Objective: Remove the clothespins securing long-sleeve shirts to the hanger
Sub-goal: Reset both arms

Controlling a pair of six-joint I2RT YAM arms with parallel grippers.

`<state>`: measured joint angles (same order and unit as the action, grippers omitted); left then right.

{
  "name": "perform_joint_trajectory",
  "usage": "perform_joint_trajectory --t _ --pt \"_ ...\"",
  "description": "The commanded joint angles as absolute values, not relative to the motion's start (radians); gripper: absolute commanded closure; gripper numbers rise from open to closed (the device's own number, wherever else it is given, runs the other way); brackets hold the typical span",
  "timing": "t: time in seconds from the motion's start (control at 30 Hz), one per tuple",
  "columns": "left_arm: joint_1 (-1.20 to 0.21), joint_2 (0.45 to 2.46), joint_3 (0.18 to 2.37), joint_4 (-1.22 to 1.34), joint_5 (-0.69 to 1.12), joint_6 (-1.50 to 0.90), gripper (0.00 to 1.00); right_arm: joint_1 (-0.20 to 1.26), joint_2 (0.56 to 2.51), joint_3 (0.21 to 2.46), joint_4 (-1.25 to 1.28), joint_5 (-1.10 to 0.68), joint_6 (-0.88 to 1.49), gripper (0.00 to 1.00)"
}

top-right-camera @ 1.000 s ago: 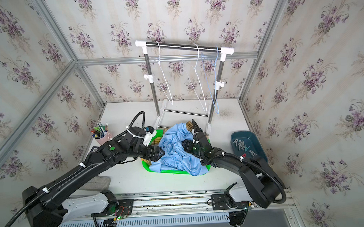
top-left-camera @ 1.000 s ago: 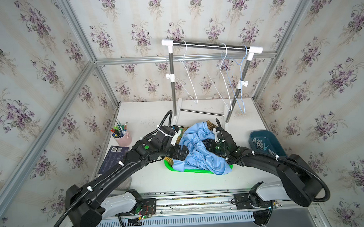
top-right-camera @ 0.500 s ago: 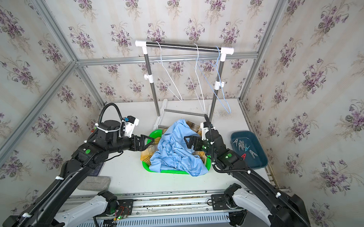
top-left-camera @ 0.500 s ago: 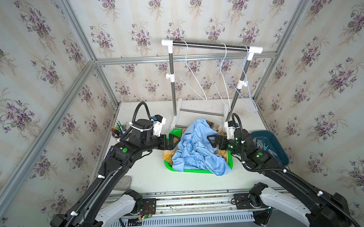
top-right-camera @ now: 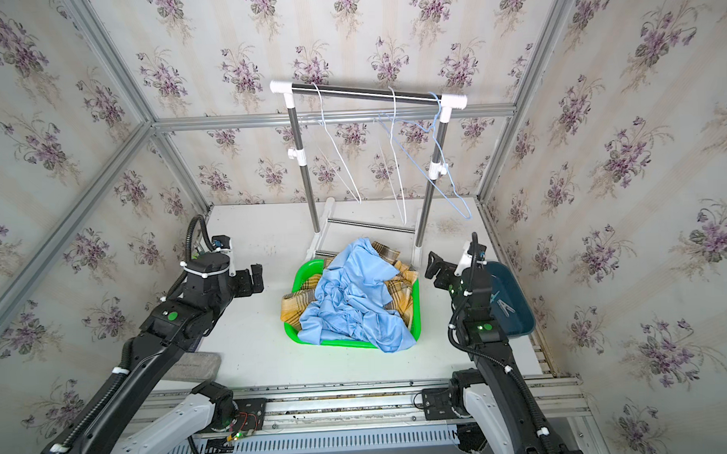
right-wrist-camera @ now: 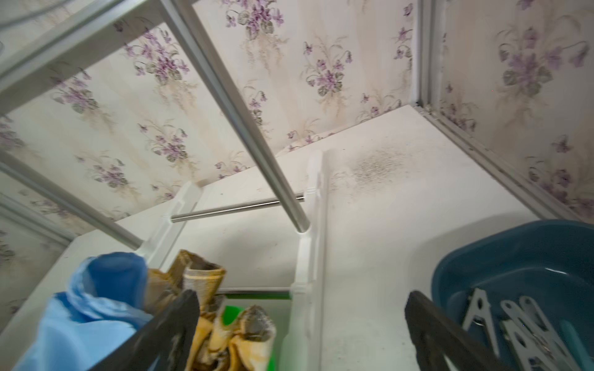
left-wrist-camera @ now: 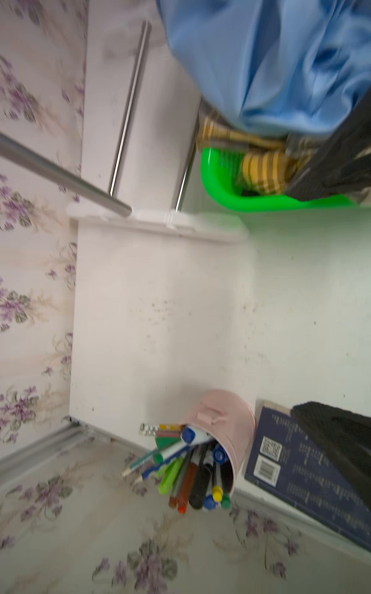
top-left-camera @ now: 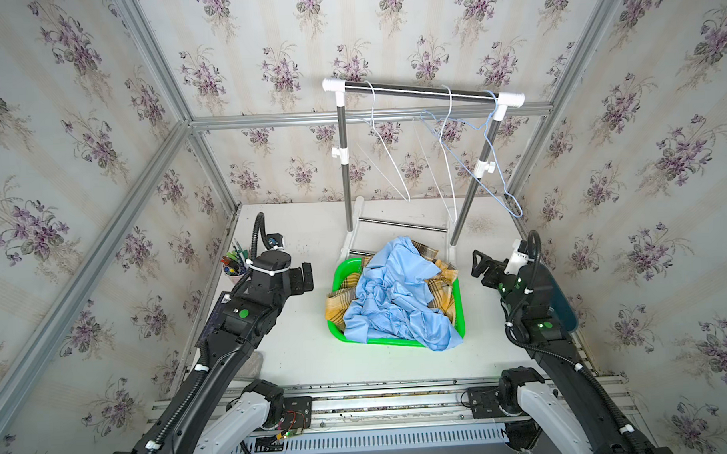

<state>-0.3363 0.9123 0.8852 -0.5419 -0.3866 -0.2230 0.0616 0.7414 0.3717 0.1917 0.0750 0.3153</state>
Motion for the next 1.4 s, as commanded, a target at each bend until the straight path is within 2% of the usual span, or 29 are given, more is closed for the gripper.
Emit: perform_joint_trajectory --t 0.0,0.17,0.27,0.33,0.47,0.57,0.6,0.73,0.9,0.97,1.03,1.1,1.37 --pt "-0.294 0.928 0.799 -0.348 -0.534 -0.101 0.01 0.018 0.786 0.272 0.549 0.228 0.223 0.0" --pt "-0.2 1.003 0.645 -0.077 -0.563 -0.116 0.01 -0.008 1.045 0.156 0.939 0.228 0.223 0.0" --pt "-0.159 1.101 0.57 0.105 -0.498 -0.078 0.01 -0.009 1.226 0.14 1.127 0.259 0.184 0.0" --pt "-0.143 1.19 0.55 0.201 -0.532 -0.094 0.01 -0.009 1.323 0.132 1.243 0.256 0.16 0.0" --pt "-0.126 1.296 0.497 0.424 -0.468 -0.077 0.01 -0.009 1.411 0.131 1.309 0.255 0.163 0.0" --pt "-0.113 1.399 0.486 0.561 -0.449 -0.062 0.01 -0.009 1.4 0.142 1.274 0.25 0.164 0.0" --pt "-0.109 1.399 0.501 0.524 -0.421 -0.088 0.01 -0.01 1.405 0.132 1.306 0.231 0.155 0.0" --pt "-0.11 1.456 0.446 0.675 -0.308 -0.035 0.01 -0.009 1.427 0.105 1.391 0.181 0.133 0.0" --pt "-0.107 1.519 0.344 0.927 -0.299 -0.027 0.01 0.0 1.473 0.132 1.378 0.112 0.094 0.0" --pt "-0.106 1.498 0.362 0.855 -0.293 -0.032 0.01 0.002 1.559 0.102 1.545 0.102 0.081 0.0" --pt "-0.106 1.508 0.36 0.874 -0.294 -0.03 0.01 0.002 1.502 0.096 1.463 0.095 0.087 0.0" --pt "-0.106 1.506 0.361 0.871 -0.295 -0.03 0.01 0.002 1.545 0.098 1.527 0.1 0.083 0.0" --pt "-0.112 1.515 0.402 0.8 -0.297 -0.024 0.01 0.002 1.532 0.172 1.367 0.06 0.073 0.0"
